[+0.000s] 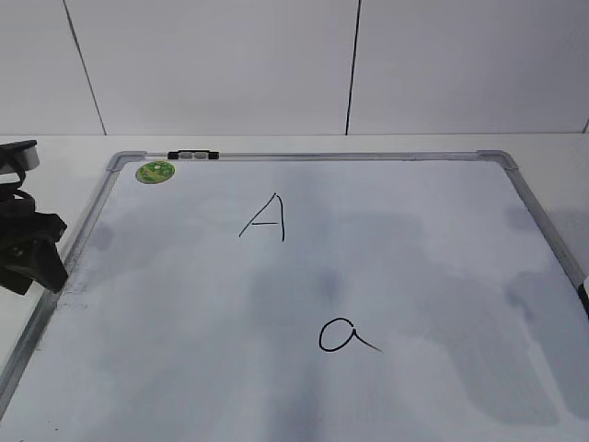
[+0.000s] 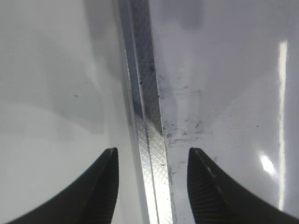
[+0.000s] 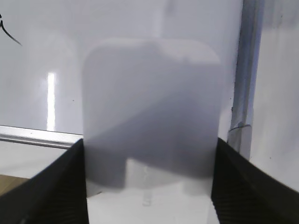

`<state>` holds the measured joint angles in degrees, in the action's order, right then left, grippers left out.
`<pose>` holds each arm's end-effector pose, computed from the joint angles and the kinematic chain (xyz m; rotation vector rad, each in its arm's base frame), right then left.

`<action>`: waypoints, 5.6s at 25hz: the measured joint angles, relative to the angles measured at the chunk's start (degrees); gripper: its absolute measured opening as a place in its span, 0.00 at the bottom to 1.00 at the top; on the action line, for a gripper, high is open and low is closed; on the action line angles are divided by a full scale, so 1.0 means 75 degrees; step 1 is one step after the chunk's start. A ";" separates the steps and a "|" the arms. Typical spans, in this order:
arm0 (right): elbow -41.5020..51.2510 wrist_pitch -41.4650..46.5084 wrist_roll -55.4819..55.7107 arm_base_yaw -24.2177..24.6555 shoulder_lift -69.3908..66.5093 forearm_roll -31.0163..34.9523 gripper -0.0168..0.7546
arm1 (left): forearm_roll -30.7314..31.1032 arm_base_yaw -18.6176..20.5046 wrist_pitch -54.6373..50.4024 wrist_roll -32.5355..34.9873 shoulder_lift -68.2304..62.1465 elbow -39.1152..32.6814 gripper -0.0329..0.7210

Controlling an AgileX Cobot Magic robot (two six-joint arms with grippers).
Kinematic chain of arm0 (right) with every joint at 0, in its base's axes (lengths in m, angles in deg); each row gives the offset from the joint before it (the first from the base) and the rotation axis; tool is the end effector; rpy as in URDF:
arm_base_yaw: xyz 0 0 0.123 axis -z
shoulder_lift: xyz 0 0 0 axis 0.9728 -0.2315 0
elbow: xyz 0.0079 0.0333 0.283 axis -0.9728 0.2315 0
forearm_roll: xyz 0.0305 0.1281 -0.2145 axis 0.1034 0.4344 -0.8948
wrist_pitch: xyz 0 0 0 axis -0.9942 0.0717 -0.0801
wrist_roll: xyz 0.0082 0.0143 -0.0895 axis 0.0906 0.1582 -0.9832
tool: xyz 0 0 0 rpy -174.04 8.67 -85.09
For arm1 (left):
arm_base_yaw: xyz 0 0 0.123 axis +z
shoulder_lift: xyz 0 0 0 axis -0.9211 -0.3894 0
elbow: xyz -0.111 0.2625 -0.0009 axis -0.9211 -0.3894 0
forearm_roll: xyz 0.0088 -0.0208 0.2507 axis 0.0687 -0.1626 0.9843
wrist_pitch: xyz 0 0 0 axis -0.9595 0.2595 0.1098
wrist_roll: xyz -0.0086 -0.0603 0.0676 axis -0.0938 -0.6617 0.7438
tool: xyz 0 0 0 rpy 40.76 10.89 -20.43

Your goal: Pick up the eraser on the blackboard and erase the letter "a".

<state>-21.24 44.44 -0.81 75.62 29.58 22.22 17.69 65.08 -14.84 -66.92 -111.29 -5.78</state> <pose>0.1649 0.0193 0.2668 -0.1418 2.8326 0.2499 0.3240 -0.0356 0.1675 0.1264 3.0029 -0.4065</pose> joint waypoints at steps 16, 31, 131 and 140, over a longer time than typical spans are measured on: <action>0.0000 -0.0013 0.0000 0.0000 0.0000 0.0000 0.76 | -0.0019 0.0000 0.0005 0.0000 -0.0509 0.0018 0.42; 0.0000 -0.0005 0.0000 0.0000 0.0000 0.0003 0.76 | -0.0083 0.0020 -0.0144 0.0000 -0.0573 0.0139 0.31; -0.3555 -0.1549 -0.0181 -0.3920 -0.6275 -0.0366 0.76 | -0.0401 0.0411 -0.0471 0.0017 -0.0596 0.0168 0.09; -0.3789 -0.1621 -0.0169 -0.4595 -0.6522 -0.0827 0.76 | -0.0345 0.0411 -0.0456 0.0004 -0.0596 0.0168 0.10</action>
<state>-49.65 32.28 -2.08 41.16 -19.34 16.02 15.10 68.16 -18.26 -66.89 -115.76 -4.52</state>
